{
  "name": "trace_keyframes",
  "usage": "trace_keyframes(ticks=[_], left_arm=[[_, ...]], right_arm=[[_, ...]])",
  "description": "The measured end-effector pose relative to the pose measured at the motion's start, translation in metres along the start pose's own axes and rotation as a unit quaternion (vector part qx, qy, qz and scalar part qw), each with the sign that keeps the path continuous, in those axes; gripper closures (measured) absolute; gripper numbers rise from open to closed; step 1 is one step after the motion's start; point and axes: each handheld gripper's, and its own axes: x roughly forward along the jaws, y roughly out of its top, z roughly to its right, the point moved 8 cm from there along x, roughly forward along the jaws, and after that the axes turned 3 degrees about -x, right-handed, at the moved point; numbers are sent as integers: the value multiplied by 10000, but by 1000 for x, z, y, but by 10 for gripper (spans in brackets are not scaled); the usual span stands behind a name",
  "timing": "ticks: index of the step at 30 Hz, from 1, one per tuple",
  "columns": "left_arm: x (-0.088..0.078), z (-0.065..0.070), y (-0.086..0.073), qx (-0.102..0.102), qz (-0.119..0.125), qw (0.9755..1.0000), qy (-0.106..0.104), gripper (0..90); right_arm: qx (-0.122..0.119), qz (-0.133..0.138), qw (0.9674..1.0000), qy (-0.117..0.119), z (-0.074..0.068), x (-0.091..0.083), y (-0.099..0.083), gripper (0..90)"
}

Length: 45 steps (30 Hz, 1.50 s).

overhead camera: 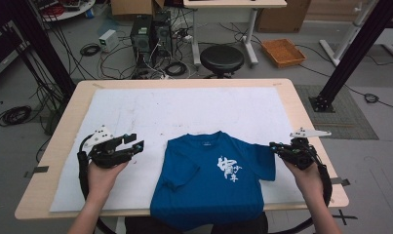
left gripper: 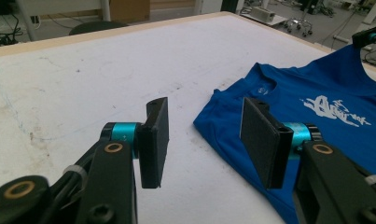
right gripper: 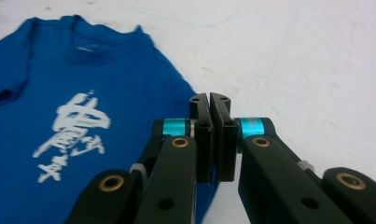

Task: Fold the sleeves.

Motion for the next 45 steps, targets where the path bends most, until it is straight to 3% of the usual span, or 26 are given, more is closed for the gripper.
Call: trace_keyframes(ticks=[8,11,26,30,33,38,41,45], left_arm=[[3,1,-1,-38,-45,10000,-28,521],[6,3,-2,-38,-71,10000,-48,521],[13,9,-5,-15,-176,9997,-176,521],[15,9,-7,22,-224,9996,-187,521],[15,11,-8,17,-236,9995,-194,521],[16,11,-9,36,-260,9995,-195,521],[16,12,-9,18,-262,9994,-203,521],[16,13,-9,17,-271,9995,-189,518]], right_arm=[[-318,127,9993,123,-41,0,18,885],[-398,54,9990,199,-55,5,22,885],[-855,-310,9948,450,-125,52,29,882],[-1009,-417,9927,515,-139,66,28,819],[-1039,-336,9925,542,-141,67,29,778],[-844,-158,9950,512,-126,51,28,753],[-680,-80,9966,462,-110,32,11,729],[-701,-163,9961,502,-107,19,-13,719]])
